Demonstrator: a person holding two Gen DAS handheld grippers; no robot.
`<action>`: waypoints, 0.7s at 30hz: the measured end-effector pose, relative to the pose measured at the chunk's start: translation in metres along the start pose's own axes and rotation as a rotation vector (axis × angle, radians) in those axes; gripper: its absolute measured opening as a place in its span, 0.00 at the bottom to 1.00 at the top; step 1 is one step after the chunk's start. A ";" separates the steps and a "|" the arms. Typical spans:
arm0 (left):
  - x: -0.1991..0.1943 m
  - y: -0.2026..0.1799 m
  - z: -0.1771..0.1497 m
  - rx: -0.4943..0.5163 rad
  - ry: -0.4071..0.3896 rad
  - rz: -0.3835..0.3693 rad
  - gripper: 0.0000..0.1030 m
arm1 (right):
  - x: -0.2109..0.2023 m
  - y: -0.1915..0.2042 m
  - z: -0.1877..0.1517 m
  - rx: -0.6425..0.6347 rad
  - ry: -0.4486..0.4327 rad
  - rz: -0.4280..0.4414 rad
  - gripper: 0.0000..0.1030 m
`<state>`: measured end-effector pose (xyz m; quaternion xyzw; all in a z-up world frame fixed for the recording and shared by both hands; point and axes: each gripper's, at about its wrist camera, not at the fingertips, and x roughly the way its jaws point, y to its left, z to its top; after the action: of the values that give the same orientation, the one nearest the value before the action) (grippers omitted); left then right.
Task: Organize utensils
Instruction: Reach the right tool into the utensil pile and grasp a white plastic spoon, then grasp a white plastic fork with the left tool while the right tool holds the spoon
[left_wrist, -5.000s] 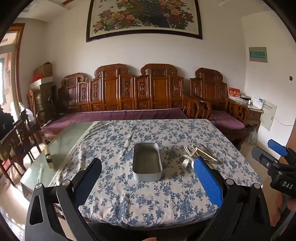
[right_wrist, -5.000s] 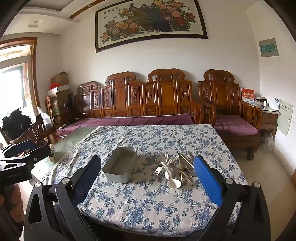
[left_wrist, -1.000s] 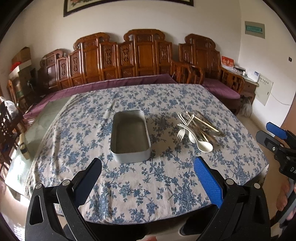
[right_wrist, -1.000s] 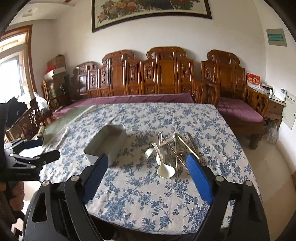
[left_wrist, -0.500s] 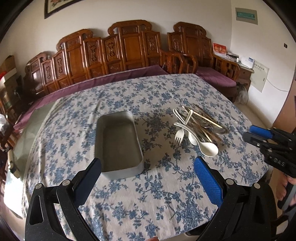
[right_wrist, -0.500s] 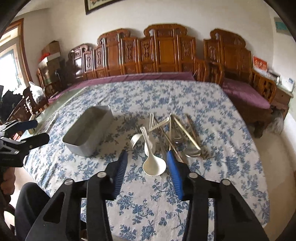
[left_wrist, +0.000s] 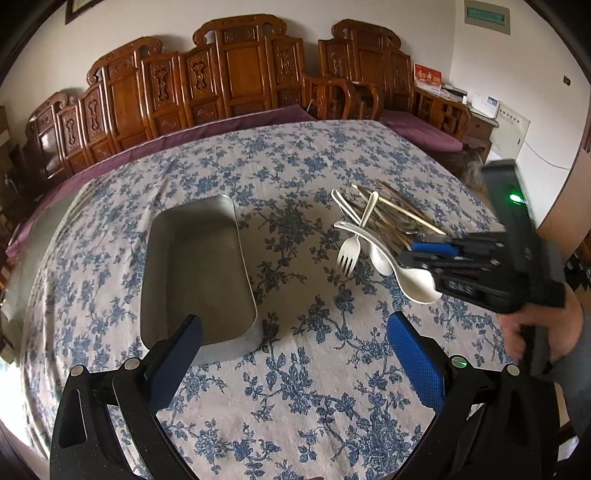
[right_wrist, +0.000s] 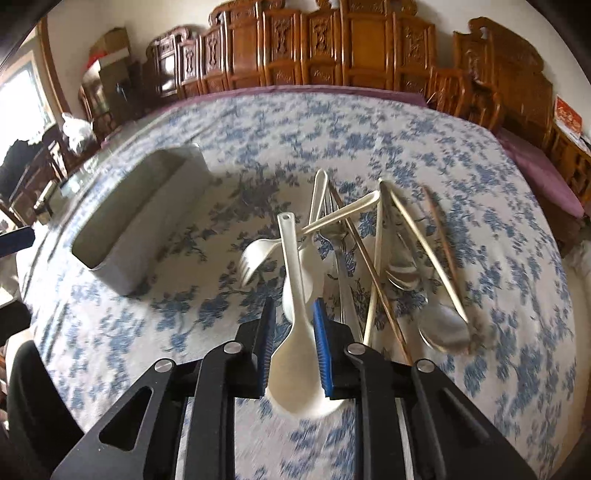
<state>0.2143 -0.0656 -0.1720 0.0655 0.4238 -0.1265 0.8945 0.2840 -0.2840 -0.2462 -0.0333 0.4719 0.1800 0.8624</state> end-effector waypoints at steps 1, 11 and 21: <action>0.002 -0.001 -0.001 -0.001 0.004 -0.001 0.93 | 0.006 0.000 0.002 -0.006 0.012 0.005 0.21; 0.018 -0.010 -0.003 0.014 0.040 -0.008 0.93 | 0.035 -0.003 0.002 -0.061 0.097 -0.025 0.21; 0.032 -0.026 0.001 0.050 0.069 0.004 0.93 | 0.025 -0.013 -0.003 -0.045 0.075 0.029 0.12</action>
<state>0.2273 -0.0968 -0.1961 0.0931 0.4508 -0.1330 0.8777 0.2976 -0.2896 -0.2698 -0.0527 0.5000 0.2016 0.8406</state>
